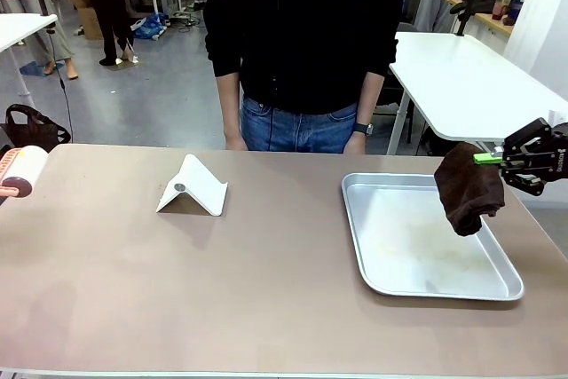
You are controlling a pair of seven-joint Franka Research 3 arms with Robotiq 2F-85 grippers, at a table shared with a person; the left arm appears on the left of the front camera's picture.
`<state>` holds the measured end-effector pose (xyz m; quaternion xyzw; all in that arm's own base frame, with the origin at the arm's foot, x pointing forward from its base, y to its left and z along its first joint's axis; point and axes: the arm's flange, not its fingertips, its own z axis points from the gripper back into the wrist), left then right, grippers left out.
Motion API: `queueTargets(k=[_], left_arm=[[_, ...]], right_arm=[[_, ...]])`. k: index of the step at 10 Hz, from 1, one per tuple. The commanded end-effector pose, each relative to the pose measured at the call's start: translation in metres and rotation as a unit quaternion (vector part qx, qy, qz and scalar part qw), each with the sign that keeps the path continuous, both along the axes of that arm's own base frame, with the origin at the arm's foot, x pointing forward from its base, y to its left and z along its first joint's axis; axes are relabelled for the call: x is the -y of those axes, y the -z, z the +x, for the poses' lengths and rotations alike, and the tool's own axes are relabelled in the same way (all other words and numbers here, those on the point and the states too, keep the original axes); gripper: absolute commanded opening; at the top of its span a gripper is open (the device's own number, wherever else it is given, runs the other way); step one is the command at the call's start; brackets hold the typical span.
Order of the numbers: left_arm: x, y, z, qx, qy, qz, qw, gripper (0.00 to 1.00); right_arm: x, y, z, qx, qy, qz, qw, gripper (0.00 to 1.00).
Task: Clean the surface of the table.
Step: Clean the area not pointed to by the person, then return the Lint Roller and towel to their original positions.
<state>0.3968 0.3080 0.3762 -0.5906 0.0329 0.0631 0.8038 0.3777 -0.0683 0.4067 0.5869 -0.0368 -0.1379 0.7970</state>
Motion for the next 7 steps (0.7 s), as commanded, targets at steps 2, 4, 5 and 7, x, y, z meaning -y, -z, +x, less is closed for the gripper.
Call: queueTargets(k=[2,4,5,7], left_arm=[[-0.0023,-0.0049,0.0020,-0.003,-0.006,-0.004,1.000,0.22],[-0.0023,-0.0049,0.0020,-0.003,-0.006,-0.004,1.000,0.22],[-0.0023,-0.0049,0.0020,-0.003,-0.006,-0.004,1.000,0.22],[-0.0023,-0.0049,0.0020,-0.003,-0.006,-0.004,1.000,0.22]], right_arm=[[0.0015,-0.0022,-0.0015,0.008,-0.006,0.000,1.000,0.12],[0.0015,-0.0022,-0.0015,0.008,-0.006,0.000,1.000,0.12],[0.0015,-0.0022,-0.0015,0.008,-0.006,0.000,1.000,0.12],[0.0015,-0.0022,-0.0015,0.008,-0.006,0.000,1.000,0.12]])
